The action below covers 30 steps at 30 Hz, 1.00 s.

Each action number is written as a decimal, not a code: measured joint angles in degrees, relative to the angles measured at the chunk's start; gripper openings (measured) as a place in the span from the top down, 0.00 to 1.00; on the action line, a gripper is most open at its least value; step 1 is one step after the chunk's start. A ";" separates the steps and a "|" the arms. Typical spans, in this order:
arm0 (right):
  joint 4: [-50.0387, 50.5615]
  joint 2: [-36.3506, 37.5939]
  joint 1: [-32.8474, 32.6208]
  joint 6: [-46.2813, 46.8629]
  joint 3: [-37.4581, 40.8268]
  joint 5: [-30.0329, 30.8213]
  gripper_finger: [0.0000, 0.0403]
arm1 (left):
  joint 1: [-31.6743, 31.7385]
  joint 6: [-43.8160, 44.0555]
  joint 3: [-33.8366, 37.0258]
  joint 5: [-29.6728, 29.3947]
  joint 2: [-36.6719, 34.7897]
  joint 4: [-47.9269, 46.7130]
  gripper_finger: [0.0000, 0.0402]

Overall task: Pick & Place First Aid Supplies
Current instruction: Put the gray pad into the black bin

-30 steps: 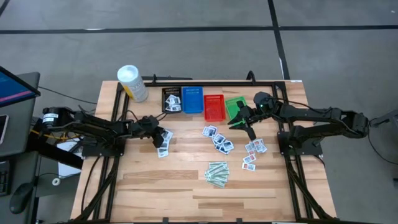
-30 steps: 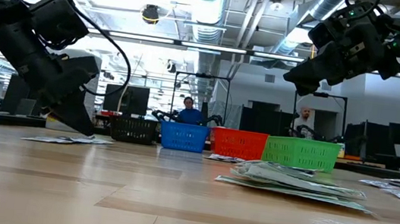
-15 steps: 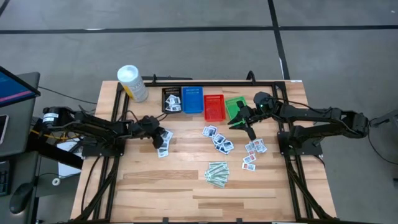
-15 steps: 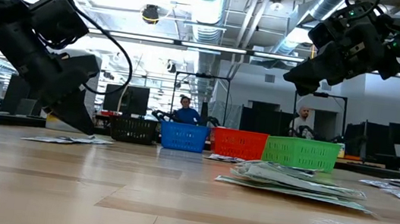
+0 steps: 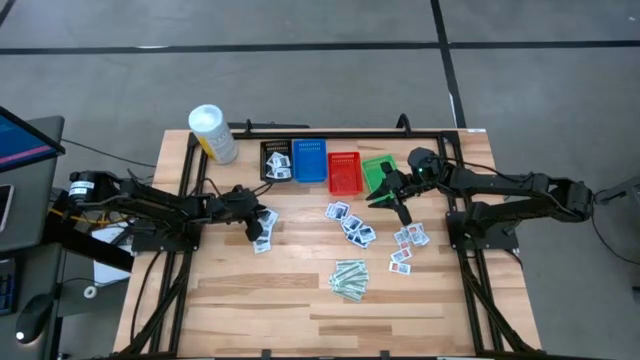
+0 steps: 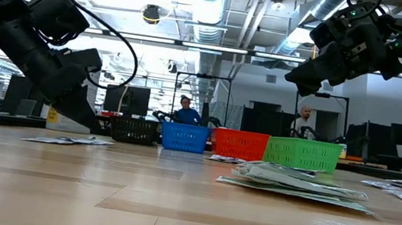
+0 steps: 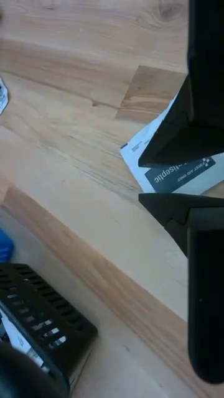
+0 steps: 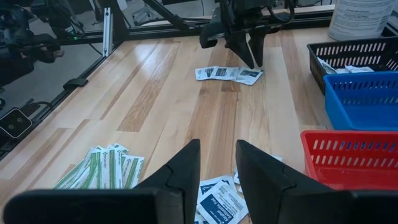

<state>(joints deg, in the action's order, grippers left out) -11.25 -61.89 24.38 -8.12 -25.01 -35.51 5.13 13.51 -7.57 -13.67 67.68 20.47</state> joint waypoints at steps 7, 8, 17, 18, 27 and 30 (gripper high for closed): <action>0.00 0.00 0.02 0.00 -0.01 0.00 0.76 | 0.00 -0.29 -0.02 0.02 0.00 0.02 0.81; 0.00 0.00 0.02 0.00 0.01 0.02 0.76 | 0.00 -0.27 -0.02 0.00 0.00 0.02 0.81; 0.00 0.00 0.01 0.00 -0.01 0.00 0.76 | 0.00 0.37 1.04 -0.15 -0.02 0.38 0.79; 0.00 0.00 0.02 0.00 -0.01 0.01 0.76 | -0.02 0.49 1.60 -0.59 -0.02 0.24 0.78; -0.02 0.00 0.01 0.00 -0.01 0.01 0.76 | 0.00 1.93 3.61 -1.79 0.00 2.19 0.58; -0.13 0.00 0.01 0.02 -0.01 0.01 0.76 | -0.02 1.89 3.61 -1.77 -0.02 3.36 0.53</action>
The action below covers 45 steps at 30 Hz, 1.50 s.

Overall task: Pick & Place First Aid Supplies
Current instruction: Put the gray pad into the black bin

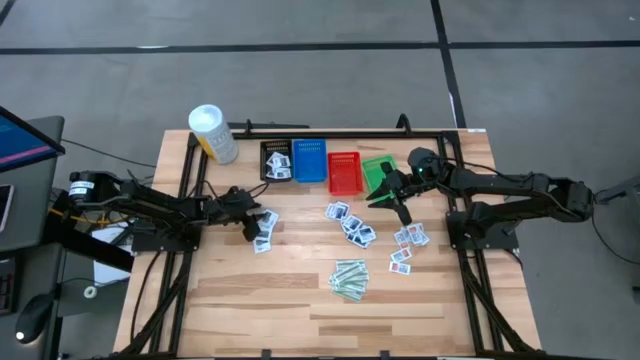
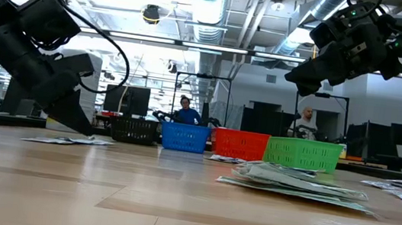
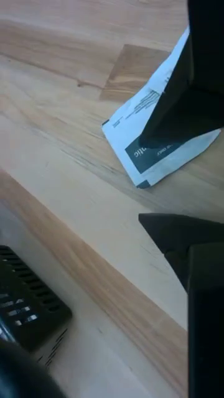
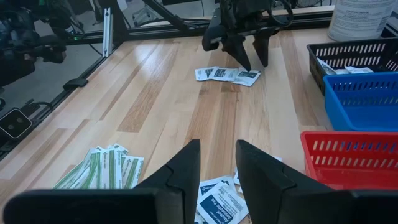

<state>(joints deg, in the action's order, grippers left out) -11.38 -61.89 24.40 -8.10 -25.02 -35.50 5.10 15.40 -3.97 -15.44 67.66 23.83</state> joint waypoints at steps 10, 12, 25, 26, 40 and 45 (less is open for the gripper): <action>-0.03 0.00 -0.02 -0.02 0.01 0.00 0.76 | 0.07 -0.43 -0.02 -2.19 0.02 0.70 0.50; -0.04 0.00 -0.01 -0.02 0.00 -0.01 0.76 | 0.07 -0.56 0.00 -2.67 0.02 0.74 0.50; -0.50 0.00 0.00 0.01 0.00 -0.01 0.76 | 0.07 -1.84 0.00 -2.05 0.02 2.86 0.51; -0.50 0.00 -0.02 0.01 0.00 0.02 0.76 | 0.06 -1.84 0.00 -1.96 0.02 2.95 0.51; -0.52 0.00 -0.02 0.01 0.01 0.02 0.76 | 0.07 -1.44 0.00 -1.97 9.31 9.84 0.51; -0.83 0.00 0.00 0.03 0.00 0.02 0.76 | 0.07 -1.39 -0.17 -2.46 15.25 15.14 0.52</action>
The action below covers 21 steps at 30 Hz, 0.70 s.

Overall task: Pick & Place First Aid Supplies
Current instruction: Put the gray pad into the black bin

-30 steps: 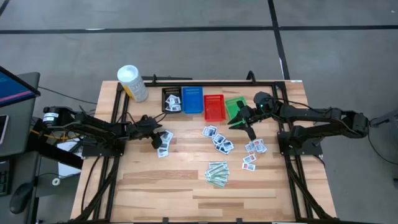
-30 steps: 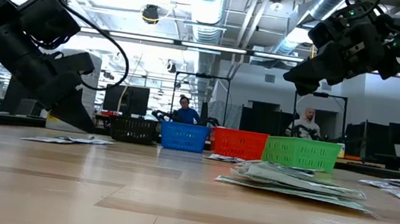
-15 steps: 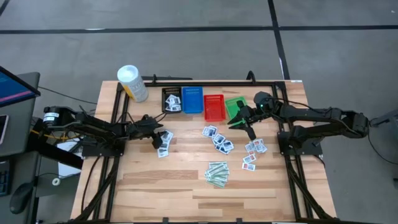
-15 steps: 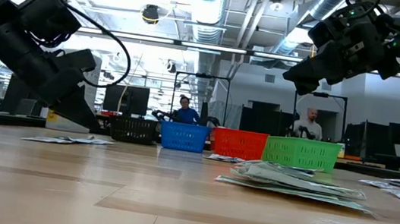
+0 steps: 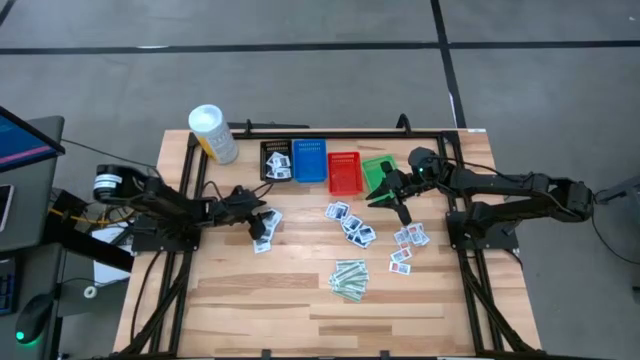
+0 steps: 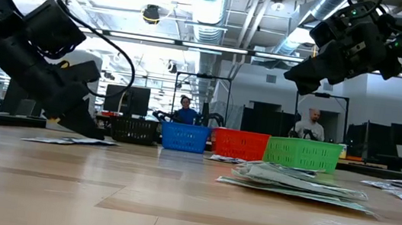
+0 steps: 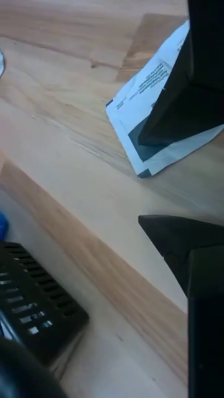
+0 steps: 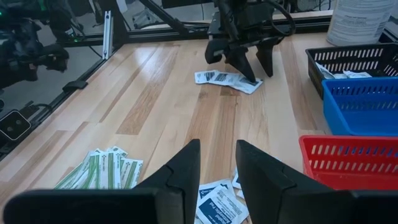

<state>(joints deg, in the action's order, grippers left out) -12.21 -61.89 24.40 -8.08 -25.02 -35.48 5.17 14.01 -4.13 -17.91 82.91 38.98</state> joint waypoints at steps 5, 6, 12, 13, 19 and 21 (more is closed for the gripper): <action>0.06 0.00 -0.01 0.00 0.00 -0.01 0.76 | 0.00 0.03 -0.09 -0.21 3.14 2.34 0.56; 0.07 0.00 -0.02 0.00 0.01 -0.02 0.76 | 0.00 0.03 -0.10 -0.16 3.26 2.45 0.57; 0.13 0.00 -0.01 0.01 0.00 -0.01 0.76 | 0.00 -0.06 -0.07 0.37 3.30 2.47 0.72; 0.13 0.00 -0.01 0.00 0.00 -0.02 0.76 | 0.00 -0.06 -0.07 0.51 3.32 2.49 0.75; 0.13 0.00 0.00 0.02 0.02 -0.02 0.76 | -0.02 -2.22 -0.05 1.25 3.37 2.65 0.94; 0.13 0.00 -0.01 0.02 0.01 -0.02 0.76 | -0.04 -3.14 -0.03 1.33 3.37 2.74 0.98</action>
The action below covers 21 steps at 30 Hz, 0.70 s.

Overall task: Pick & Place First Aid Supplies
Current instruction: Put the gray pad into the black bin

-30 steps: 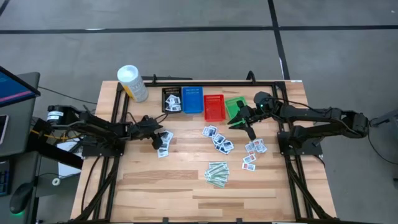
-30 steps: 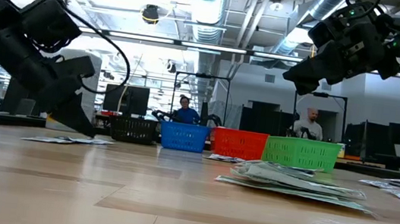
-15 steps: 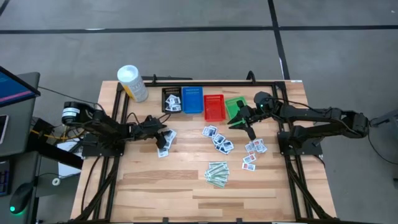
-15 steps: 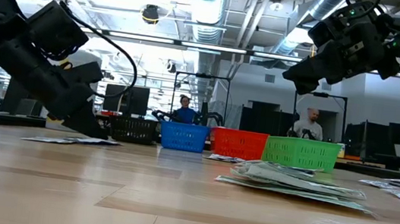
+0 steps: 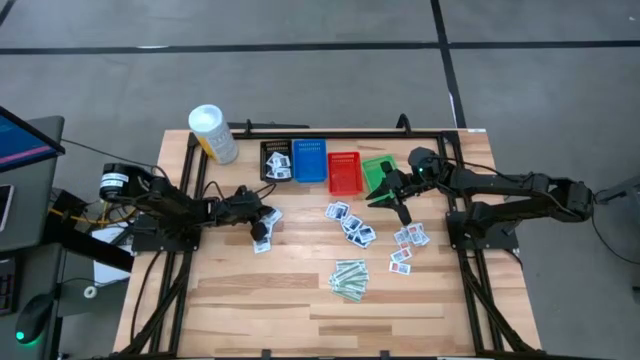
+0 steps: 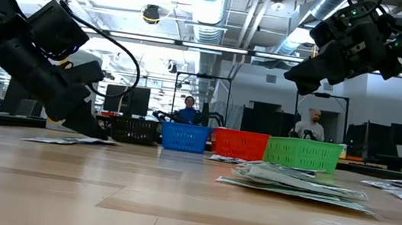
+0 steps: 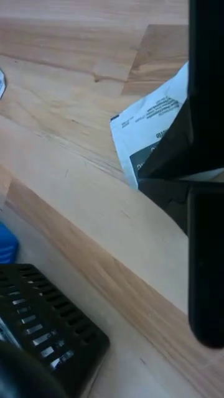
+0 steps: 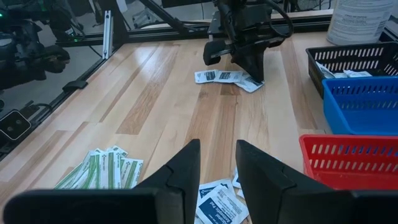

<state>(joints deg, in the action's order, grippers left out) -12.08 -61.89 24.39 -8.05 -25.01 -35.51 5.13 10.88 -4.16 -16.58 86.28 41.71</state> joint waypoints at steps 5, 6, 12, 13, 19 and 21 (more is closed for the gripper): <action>0.00 0.00 0.01 0.06 0.01 0.02 0.76 | 0.01 -0.31 0.15 0.10 0.15 0.86 0.98; 0.00 0.00 -0.01 0.08 -0.01 0.00 0.76 | 0.02 -0.97 0.22 0.32 0.16 1.37 0.98; 0.01 0.00 0.01 0.13 -0.01 0.00 0.76 | 0.03 -4.30 0.53 2.80 0.42 8.11 0.98; 0.02 0.00 -0.01 0.13 -0.01 0.00 0.76 | 0.02 -4.83 0.51 3.36 0.39 9.88 0.98; 0.00 0.00 0.01 0.13 -0.01 0.00 0.76 | 0.04 -5.14 0.37 3.58 0.31 16.72 0.98; 0.00 0.00 -0.01 0.13 -0.01 0.01 0.76 | 0.02 -5.14 0.35 3.58 0.28 18.52 0.98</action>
<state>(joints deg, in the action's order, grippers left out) -12.08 -61.89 24.38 -7.92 -25.02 -35.49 5.15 5.74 -3.81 -13.00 86.56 60.24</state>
